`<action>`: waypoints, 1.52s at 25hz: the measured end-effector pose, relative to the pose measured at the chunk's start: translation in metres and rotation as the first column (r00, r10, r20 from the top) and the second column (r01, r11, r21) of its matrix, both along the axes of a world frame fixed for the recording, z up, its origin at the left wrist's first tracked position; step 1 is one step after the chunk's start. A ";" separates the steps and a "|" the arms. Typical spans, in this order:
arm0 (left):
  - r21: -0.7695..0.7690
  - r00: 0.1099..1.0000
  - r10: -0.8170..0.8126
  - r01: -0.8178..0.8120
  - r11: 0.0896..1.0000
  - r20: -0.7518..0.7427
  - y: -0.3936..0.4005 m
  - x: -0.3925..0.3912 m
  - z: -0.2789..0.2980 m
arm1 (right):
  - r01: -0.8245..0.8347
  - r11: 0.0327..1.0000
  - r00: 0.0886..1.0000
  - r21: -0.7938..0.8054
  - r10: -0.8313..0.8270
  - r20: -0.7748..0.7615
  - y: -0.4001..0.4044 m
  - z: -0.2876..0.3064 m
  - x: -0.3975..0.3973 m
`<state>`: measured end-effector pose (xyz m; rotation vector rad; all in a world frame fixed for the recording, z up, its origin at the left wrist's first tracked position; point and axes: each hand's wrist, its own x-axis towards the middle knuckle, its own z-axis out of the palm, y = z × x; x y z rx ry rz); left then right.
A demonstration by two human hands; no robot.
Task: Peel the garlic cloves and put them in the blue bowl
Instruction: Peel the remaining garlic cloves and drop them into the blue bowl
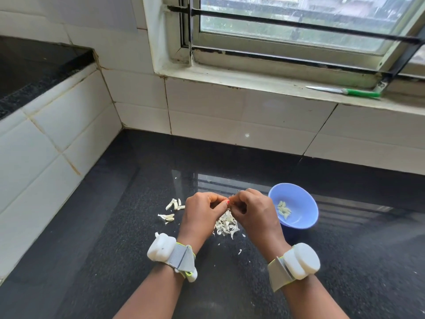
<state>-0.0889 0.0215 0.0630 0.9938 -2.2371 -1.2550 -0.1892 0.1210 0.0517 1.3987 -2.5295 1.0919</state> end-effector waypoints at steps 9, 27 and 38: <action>0.020 0.991 0.129 -0.129 0.991 0.021 0.003 -0.004 -0.004 | -0.031 1.000 0.999 -0.006 0.031 0.013 -0.005 0.002 0.006; 0.272 0.982 0.159 -0.125 0.954 -0.106 0.000 -0.005 -0.018 | 0.290 0.914 0.159 -0.282 0.245 0.956 0.001 0.003 0.005; 0.083 0.997 0.082 -0.081 0.993 -0.012 0.005 -0.009 -0.017 | 0.294 0.913 0.241 -0.283 0.215 0.946 0.011 0.000 -0.006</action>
